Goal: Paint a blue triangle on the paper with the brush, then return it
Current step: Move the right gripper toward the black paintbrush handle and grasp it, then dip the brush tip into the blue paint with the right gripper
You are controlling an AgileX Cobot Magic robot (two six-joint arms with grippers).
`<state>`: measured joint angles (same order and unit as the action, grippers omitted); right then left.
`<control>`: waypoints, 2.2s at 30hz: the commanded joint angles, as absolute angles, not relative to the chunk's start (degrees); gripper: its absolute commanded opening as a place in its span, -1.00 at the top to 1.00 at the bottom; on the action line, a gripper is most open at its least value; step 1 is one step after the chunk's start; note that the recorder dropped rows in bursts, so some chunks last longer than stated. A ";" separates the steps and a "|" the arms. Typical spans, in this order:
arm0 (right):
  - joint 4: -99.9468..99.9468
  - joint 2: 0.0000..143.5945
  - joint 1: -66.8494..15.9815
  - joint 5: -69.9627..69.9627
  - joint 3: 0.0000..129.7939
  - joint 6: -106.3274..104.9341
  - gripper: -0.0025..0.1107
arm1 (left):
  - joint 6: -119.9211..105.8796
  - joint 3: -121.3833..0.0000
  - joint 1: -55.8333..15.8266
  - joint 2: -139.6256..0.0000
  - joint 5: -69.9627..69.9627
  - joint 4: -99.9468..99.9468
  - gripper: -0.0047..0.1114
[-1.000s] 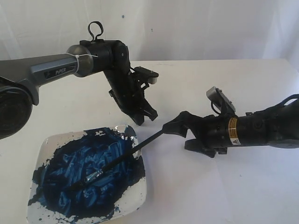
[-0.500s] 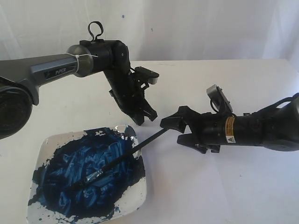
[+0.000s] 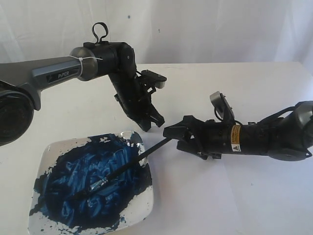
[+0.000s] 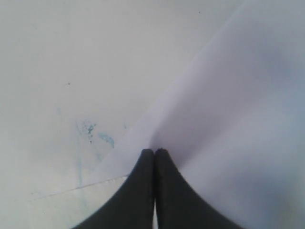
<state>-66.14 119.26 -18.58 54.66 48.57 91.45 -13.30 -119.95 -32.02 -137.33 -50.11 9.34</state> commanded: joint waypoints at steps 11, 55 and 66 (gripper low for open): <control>-66.77 119.50 -24.67 47.03 53.77 90.14 -0.14 | -13.73 -120.08 -32.08 -137.78 -50.55 9.64 0.92; -62.54 119.50 -25.65 42.88 54.15 90.80 0.88 | -13.73 -120.08 -32.08 -137.78 -50.42 9.75 0.92; -64.23 119.50 -25.65 47.26 53.92 90.80 0.96 | -13.73 -120.08 -32.08 -137.78 -50.42 9.75 0.92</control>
